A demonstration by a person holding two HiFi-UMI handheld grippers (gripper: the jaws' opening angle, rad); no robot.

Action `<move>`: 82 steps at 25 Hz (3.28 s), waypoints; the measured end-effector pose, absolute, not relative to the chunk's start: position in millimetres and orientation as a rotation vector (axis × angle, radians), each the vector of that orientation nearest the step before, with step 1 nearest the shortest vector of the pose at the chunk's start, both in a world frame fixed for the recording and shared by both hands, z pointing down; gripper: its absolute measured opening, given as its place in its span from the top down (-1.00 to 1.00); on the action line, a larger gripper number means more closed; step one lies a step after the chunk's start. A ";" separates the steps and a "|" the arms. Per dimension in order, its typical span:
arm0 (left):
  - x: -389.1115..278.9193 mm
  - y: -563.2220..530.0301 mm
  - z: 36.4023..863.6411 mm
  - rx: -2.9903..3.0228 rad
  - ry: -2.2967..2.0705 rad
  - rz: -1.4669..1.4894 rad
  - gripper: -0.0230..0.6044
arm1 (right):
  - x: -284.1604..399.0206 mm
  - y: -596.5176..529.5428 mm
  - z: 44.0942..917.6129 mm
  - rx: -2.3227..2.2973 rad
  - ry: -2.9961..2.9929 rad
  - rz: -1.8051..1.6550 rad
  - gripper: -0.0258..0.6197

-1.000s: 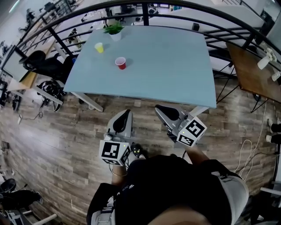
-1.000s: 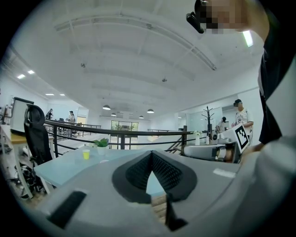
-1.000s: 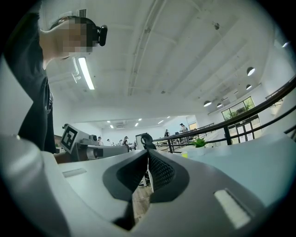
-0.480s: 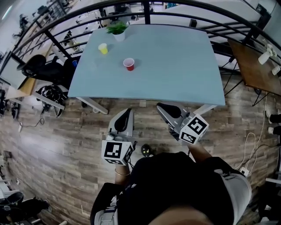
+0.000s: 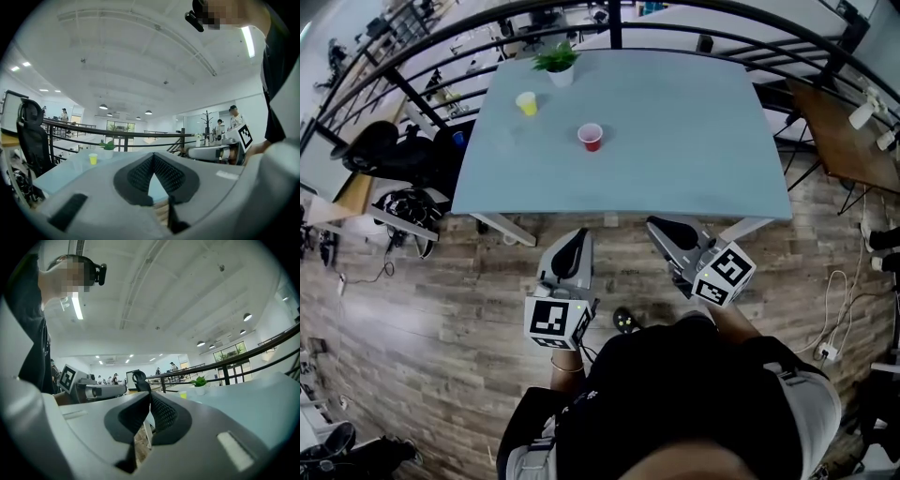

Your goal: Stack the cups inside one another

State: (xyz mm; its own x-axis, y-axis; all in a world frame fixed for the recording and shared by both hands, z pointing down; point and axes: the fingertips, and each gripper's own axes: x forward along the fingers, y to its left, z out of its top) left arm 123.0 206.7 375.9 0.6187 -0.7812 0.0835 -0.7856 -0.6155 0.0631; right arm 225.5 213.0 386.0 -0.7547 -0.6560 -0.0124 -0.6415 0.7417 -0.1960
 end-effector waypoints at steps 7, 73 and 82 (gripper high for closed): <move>94.8 201.8 374.7 2.740 -1.341 0.058 0.96 | 202.1 204.0 384.5 -1.081 2.857 -0.273 0.92; -3.2 -91.1 381.5 2.746 -1.407 0.192 0.95 | 158.9 -119.9 443.6 -1.316 2.767 -0.325 0.74; -7.0 -121.1 388.7 2.751 -1.373 0.174 0.95 | 162.4 -148.2 485.8 -1.486 2.842 -0.303 0.37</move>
